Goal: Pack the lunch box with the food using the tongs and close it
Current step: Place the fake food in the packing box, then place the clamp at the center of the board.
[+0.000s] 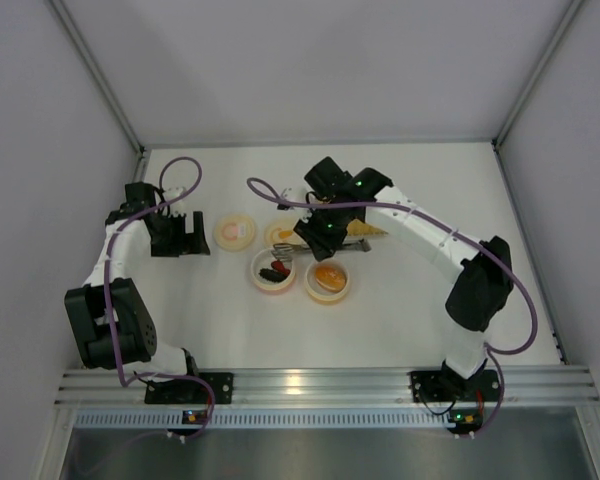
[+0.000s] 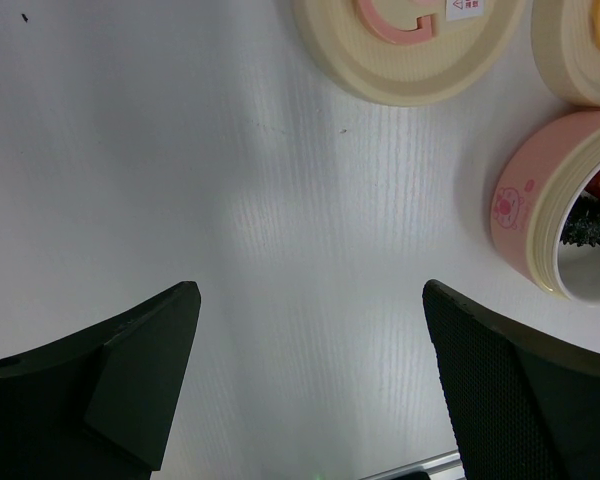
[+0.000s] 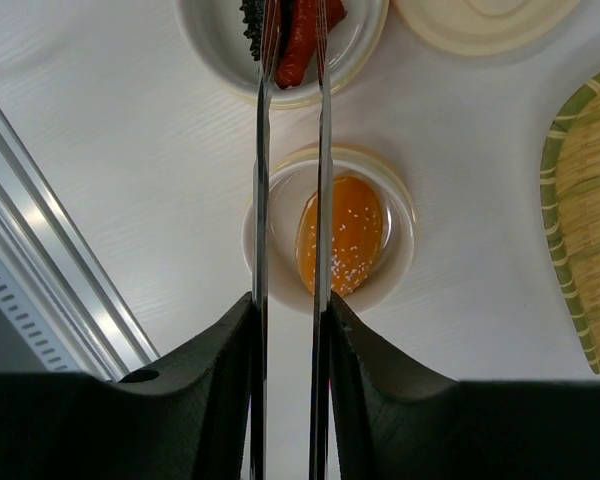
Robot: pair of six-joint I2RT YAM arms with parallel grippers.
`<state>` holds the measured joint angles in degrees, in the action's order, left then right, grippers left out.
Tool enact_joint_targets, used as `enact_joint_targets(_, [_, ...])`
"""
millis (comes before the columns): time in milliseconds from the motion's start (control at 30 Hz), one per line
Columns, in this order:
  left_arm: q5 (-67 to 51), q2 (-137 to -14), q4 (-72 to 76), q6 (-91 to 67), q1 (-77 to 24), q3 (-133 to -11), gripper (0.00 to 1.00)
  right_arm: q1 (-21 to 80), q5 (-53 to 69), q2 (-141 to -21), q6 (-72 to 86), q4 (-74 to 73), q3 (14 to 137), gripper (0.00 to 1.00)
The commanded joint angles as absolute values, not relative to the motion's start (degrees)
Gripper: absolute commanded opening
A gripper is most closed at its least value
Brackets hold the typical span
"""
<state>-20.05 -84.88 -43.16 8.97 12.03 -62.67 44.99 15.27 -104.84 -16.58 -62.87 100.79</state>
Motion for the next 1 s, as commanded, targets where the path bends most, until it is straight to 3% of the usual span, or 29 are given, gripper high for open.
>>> enact_joint_targets(0, [-20.66,-82.88,-42.63,9.05,12.30,-65.04,0.98,44.57,16.35,-99.06,-15.65,-60.91,101.95,0.32])
enact_joint_targets(167, [-20.48,-82.27,-43.15,9.23,12.30,-66.09,0.98,37.90,18.97,-95.98,-13.19,-59.77,103.10,0.31])
enact_joint_targets(567, [-21.44,-83.76,-41.13,7.74,12.39,-66.53,0.98,-2.68,18.02,-86.75,-9.93,-51.16,89.66,0.30])
enact_joint_targets(967, [-22.15,-85.34,-40.34,7.03,12.30,-66.89,0.98,-14.32,12.05,-100.71,-14.85,-39.56,87.19,0.29])
